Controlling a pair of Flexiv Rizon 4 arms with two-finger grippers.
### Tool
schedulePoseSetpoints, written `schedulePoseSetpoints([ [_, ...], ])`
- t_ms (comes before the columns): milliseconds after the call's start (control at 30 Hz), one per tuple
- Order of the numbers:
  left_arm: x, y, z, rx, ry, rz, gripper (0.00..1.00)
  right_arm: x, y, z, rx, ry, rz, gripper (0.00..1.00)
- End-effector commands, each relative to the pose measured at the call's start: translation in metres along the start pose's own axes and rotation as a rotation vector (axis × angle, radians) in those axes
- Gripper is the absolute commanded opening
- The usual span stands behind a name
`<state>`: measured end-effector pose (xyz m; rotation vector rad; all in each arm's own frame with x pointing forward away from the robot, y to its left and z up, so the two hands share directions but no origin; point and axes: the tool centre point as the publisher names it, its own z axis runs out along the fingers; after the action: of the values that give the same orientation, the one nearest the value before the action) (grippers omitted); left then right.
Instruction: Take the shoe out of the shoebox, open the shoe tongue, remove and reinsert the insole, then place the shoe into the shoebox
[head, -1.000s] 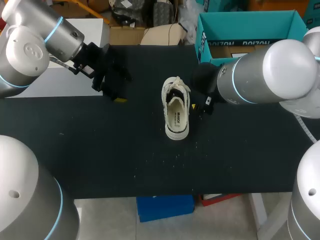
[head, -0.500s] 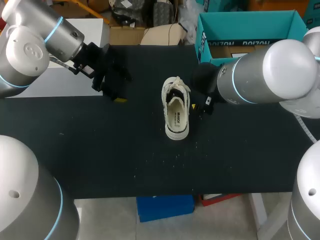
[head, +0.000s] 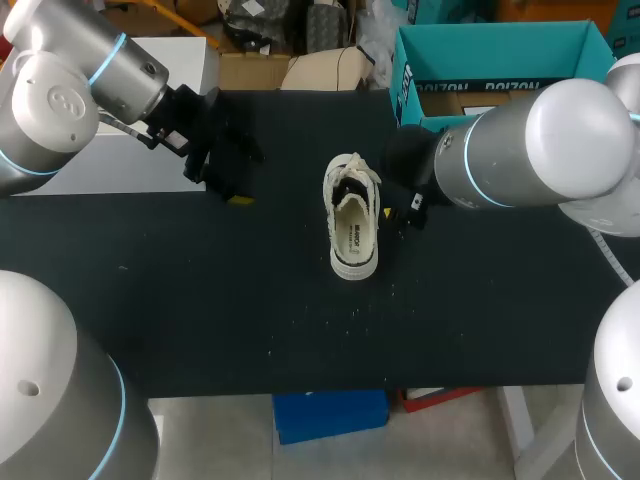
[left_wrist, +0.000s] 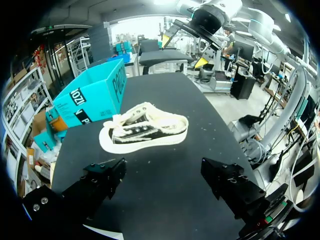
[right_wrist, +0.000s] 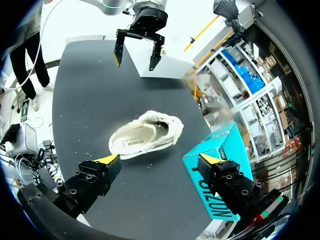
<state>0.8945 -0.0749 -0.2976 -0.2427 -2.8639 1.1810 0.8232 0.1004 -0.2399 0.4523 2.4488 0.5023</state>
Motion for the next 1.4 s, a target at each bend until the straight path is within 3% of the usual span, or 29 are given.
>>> schedulePoseSetpoints([
  [33, 0.001, 0.001, 0.001, 0.0, -0.005, 0.001, 1.0, 0.0, 0.0, 0.001, 0.0, 0.001, 0.0, 1.0],
  [100, 0.001, 0.001, 0.001, 0.0, -0.005, 0.001, 1.0, 0.0, 0.0, 0.001, 0.0, 0.001, 0.0, 1.0],
  [167, 0.001, 0.001, 0.001, 0.0, -0.005, 0.001, 1.0, -0.002, 0.01, 0.007, -0.004, 0.012, 0.122, 1.0],
  [267, 0.001, 0.001, 0.001, 0.0, -0.005, 0.001, 1.0, -0.006, 0.017, 0.019, 0.089, 0.013, 0.232, 1.0],
  [400, 0.001, 0.001, 0.001, 0.0, -0.005, 0.001, 1.0, -0.012, 0.028, 0.035, 0.192, -0.002, 0.49, 1.0],
  [500, 0.001, 0.001, 0.001, 0.0, -0.005, 0.001, 1.0, -0.011, 0.034, 0.048, 0.318, 0.016, 0.66, 1.0],
  [567, 0.001, 0.001, 0.001, 0.0, -0.005, 0.001, 1.0, -0.012, 0.039, 0.054, 0.384, -0.016, 0.682, 1.0],
  [800, 0.001, 0.001, 0.001, 0.0, -0.005, 0.001, 1.0, -0.012, 0.039, 0.054, 0.384, -0.016, 0.682, 1.0],
  [1000, 0.001, 0.001, 0.001, 0.0, -0.005, 0.001, 1.0, -0.007, 0.035, 0.068, 0.414, 0.037, 0.911, 1.0],
  [1033, 0.001, 0.001, 0.001, 0.0, -0.005, 0.001, 1.0, -0.005, 0.034, 0.071, 0.422, 0.04, 0.931, 0.94],
  [1067, 0.001, 0.001, 0.001, 0.0, -0.005, 0.001, 1.0, -0.004, 0.033, 0.074, 0.429, 0.047, 0.955, 0.5],
  [1100, 0.001, 0.001, 0.001, 0.0, -0.005, 0.001, 1.0, -0.004, 0.032, 0.077, 0.428, 0.048, 0.975, 0.43],
  [1200, 0.001, 0.001, 0.001, 0.0, -0.005, 0.001, 1.0, -0.004, 0.029, 0.084, 0.438, 0.051, 1.018, 0.5],
  [1400, 0.001, 0.001, 0.001, 0.0, -0.005, 0.001, 1.0, -0.003, 0.023, 0.102, 0.445, 0.058, 1.108, 0.47],
])
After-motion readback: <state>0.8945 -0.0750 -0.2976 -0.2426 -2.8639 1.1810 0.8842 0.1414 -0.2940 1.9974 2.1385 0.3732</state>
